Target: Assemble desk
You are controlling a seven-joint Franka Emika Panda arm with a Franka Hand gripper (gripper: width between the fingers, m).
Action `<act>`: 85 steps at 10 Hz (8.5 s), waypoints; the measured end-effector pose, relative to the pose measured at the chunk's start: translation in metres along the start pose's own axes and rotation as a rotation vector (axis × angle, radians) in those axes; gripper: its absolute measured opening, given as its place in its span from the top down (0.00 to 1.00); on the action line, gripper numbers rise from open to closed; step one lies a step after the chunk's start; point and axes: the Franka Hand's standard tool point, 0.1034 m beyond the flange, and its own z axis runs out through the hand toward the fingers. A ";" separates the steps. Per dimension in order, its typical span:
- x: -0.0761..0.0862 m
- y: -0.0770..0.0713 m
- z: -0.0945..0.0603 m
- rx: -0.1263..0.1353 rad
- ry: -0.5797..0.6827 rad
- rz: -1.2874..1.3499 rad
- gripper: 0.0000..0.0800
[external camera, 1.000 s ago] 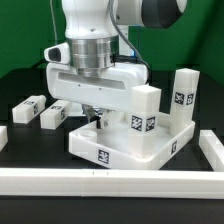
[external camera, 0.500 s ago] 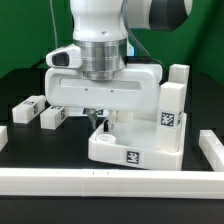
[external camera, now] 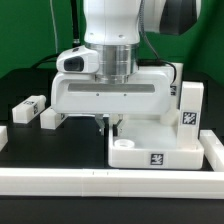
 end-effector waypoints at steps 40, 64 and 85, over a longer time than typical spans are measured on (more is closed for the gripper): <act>0.113 -0.056 -0.008 -0.137 -0.104 -1.399 0.92; 0.093 0.006 -0.080 -0.156 -0.126 -0.632 0.19; -0.009 0.134 -0.056 0.100 -0.288 0.058 0.19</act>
Offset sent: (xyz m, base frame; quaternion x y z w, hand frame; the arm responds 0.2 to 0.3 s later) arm 0.0326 0.0202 -0.0001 0.0090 0.0026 -0.0413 0.9991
